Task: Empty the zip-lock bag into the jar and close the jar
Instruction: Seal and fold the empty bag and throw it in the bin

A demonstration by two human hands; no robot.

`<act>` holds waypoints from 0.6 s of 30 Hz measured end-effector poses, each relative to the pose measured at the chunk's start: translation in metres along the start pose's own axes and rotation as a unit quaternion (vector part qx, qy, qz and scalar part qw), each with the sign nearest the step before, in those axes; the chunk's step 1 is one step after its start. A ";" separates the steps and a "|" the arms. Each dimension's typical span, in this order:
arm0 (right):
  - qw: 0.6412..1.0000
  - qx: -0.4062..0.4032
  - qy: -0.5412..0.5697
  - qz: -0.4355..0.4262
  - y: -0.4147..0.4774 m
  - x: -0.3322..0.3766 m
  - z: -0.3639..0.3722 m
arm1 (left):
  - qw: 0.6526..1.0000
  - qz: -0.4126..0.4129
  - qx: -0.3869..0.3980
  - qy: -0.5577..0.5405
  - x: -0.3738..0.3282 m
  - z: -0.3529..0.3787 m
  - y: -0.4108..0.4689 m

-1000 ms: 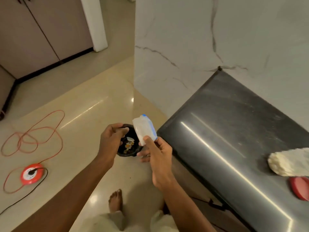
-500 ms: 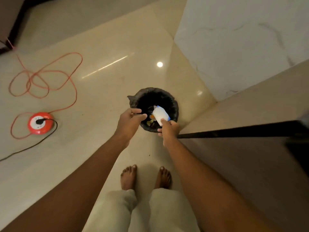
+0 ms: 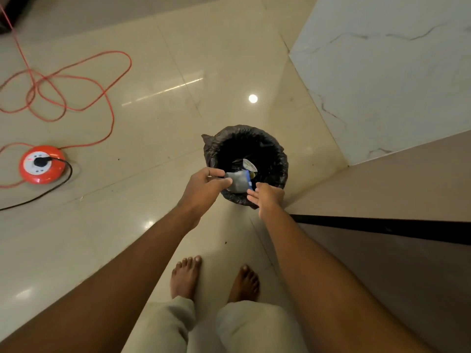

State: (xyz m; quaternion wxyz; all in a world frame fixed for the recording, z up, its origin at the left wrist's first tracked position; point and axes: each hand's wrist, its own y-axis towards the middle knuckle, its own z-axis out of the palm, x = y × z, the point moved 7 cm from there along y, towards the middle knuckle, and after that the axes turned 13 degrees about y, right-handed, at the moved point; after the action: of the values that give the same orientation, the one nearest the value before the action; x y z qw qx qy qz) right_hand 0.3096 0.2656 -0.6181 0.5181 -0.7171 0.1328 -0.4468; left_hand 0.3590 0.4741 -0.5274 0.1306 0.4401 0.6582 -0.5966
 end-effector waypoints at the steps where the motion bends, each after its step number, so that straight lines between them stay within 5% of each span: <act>1: 1.000 0.009 0.013 0.000 -0.018 0.005 -0.005 | 1.000 -0.001 0.004 -0.002 -0.008 -0.003 -0.015; 6: 0.999 -0.014 0.043 -0.029 -0.140 0.035 -0.040 | 1.000 -0.006 0.011 -0.006 -0.071 -0.025 -0.108; 10: 0.992 -0.003 -0.041 -0.119 -0.261 0.065 -0.068 | 0.999 0.012 0.021 0.033 -0.128 -0.045 -0.196; 18: 0.964 0.024 -0.007 -0.266 -0.441 0.132 -0.121 | 0.984 0.125 0.059 0.113 -0.214 -0.055 -0.326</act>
State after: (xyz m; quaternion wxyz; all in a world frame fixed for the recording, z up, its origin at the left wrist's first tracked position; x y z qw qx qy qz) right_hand 0.1697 0.2926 -0.1640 0.3985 -0.7173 -0.0769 -0.5663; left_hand 0.2631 0.4653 -0.1455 0.1024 0.5905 0.5722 -0.5598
